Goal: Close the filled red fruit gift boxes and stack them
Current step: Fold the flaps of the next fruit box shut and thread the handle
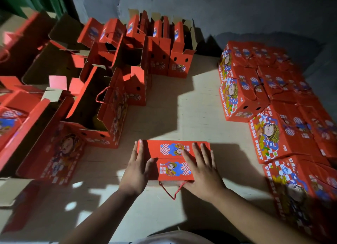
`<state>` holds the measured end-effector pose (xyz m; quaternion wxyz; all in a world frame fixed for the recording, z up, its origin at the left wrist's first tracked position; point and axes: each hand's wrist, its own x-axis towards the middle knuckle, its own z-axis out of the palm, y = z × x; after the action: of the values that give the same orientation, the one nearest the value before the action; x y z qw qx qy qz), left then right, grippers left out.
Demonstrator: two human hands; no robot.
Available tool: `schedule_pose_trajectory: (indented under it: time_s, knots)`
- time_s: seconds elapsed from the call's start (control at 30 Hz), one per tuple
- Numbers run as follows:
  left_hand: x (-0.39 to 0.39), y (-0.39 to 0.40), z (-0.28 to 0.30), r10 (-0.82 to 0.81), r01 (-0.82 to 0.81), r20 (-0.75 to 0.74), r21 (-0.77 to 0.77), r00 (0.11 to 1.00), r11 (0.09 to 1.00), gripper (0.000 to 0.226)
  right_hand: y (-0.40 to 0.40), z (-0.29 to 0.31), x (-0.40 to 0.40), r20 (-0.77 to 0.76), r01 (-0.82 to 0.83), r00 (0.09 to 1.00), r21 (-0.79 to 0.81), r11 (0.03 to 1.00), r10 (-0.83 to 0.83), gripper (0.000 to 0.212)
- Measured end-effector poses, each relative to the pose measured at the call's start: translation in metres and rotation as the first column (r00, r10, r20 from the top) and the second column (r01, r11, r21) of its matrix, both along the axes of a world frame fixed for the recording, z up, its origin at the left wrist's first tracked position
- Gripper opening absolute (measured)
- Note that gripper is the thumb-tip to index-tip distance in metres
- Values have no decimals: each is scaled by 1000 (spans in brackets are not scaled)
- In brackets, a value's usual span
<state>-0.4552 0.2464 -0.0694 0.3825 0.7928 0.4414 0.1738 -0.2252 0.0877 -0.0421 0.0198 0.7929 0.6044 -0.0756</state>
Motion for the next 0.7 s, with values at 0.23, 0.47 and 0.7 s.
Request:
schedule_pose_trajectory:
  time_s: [0.23, 0.47, 0.7]
  knots:
    - [1, 2, -3, -16, 18, 34, -49, 999, 999, 81, 77, 38, 5, -163, 221, 958, -109, 969, -237, 77]
    - [4, 0, -2, 25, -24, 57, -27, 998, 999, 75, 129, 53, 33, -360, 312, 830, -336, 889, -427, 64]
    - [4, 0, -2, 34, -34, 45, -4, 998, 999, 73, 138, 53, -1, -580, 279, 782, -1, 960, -228, 34]
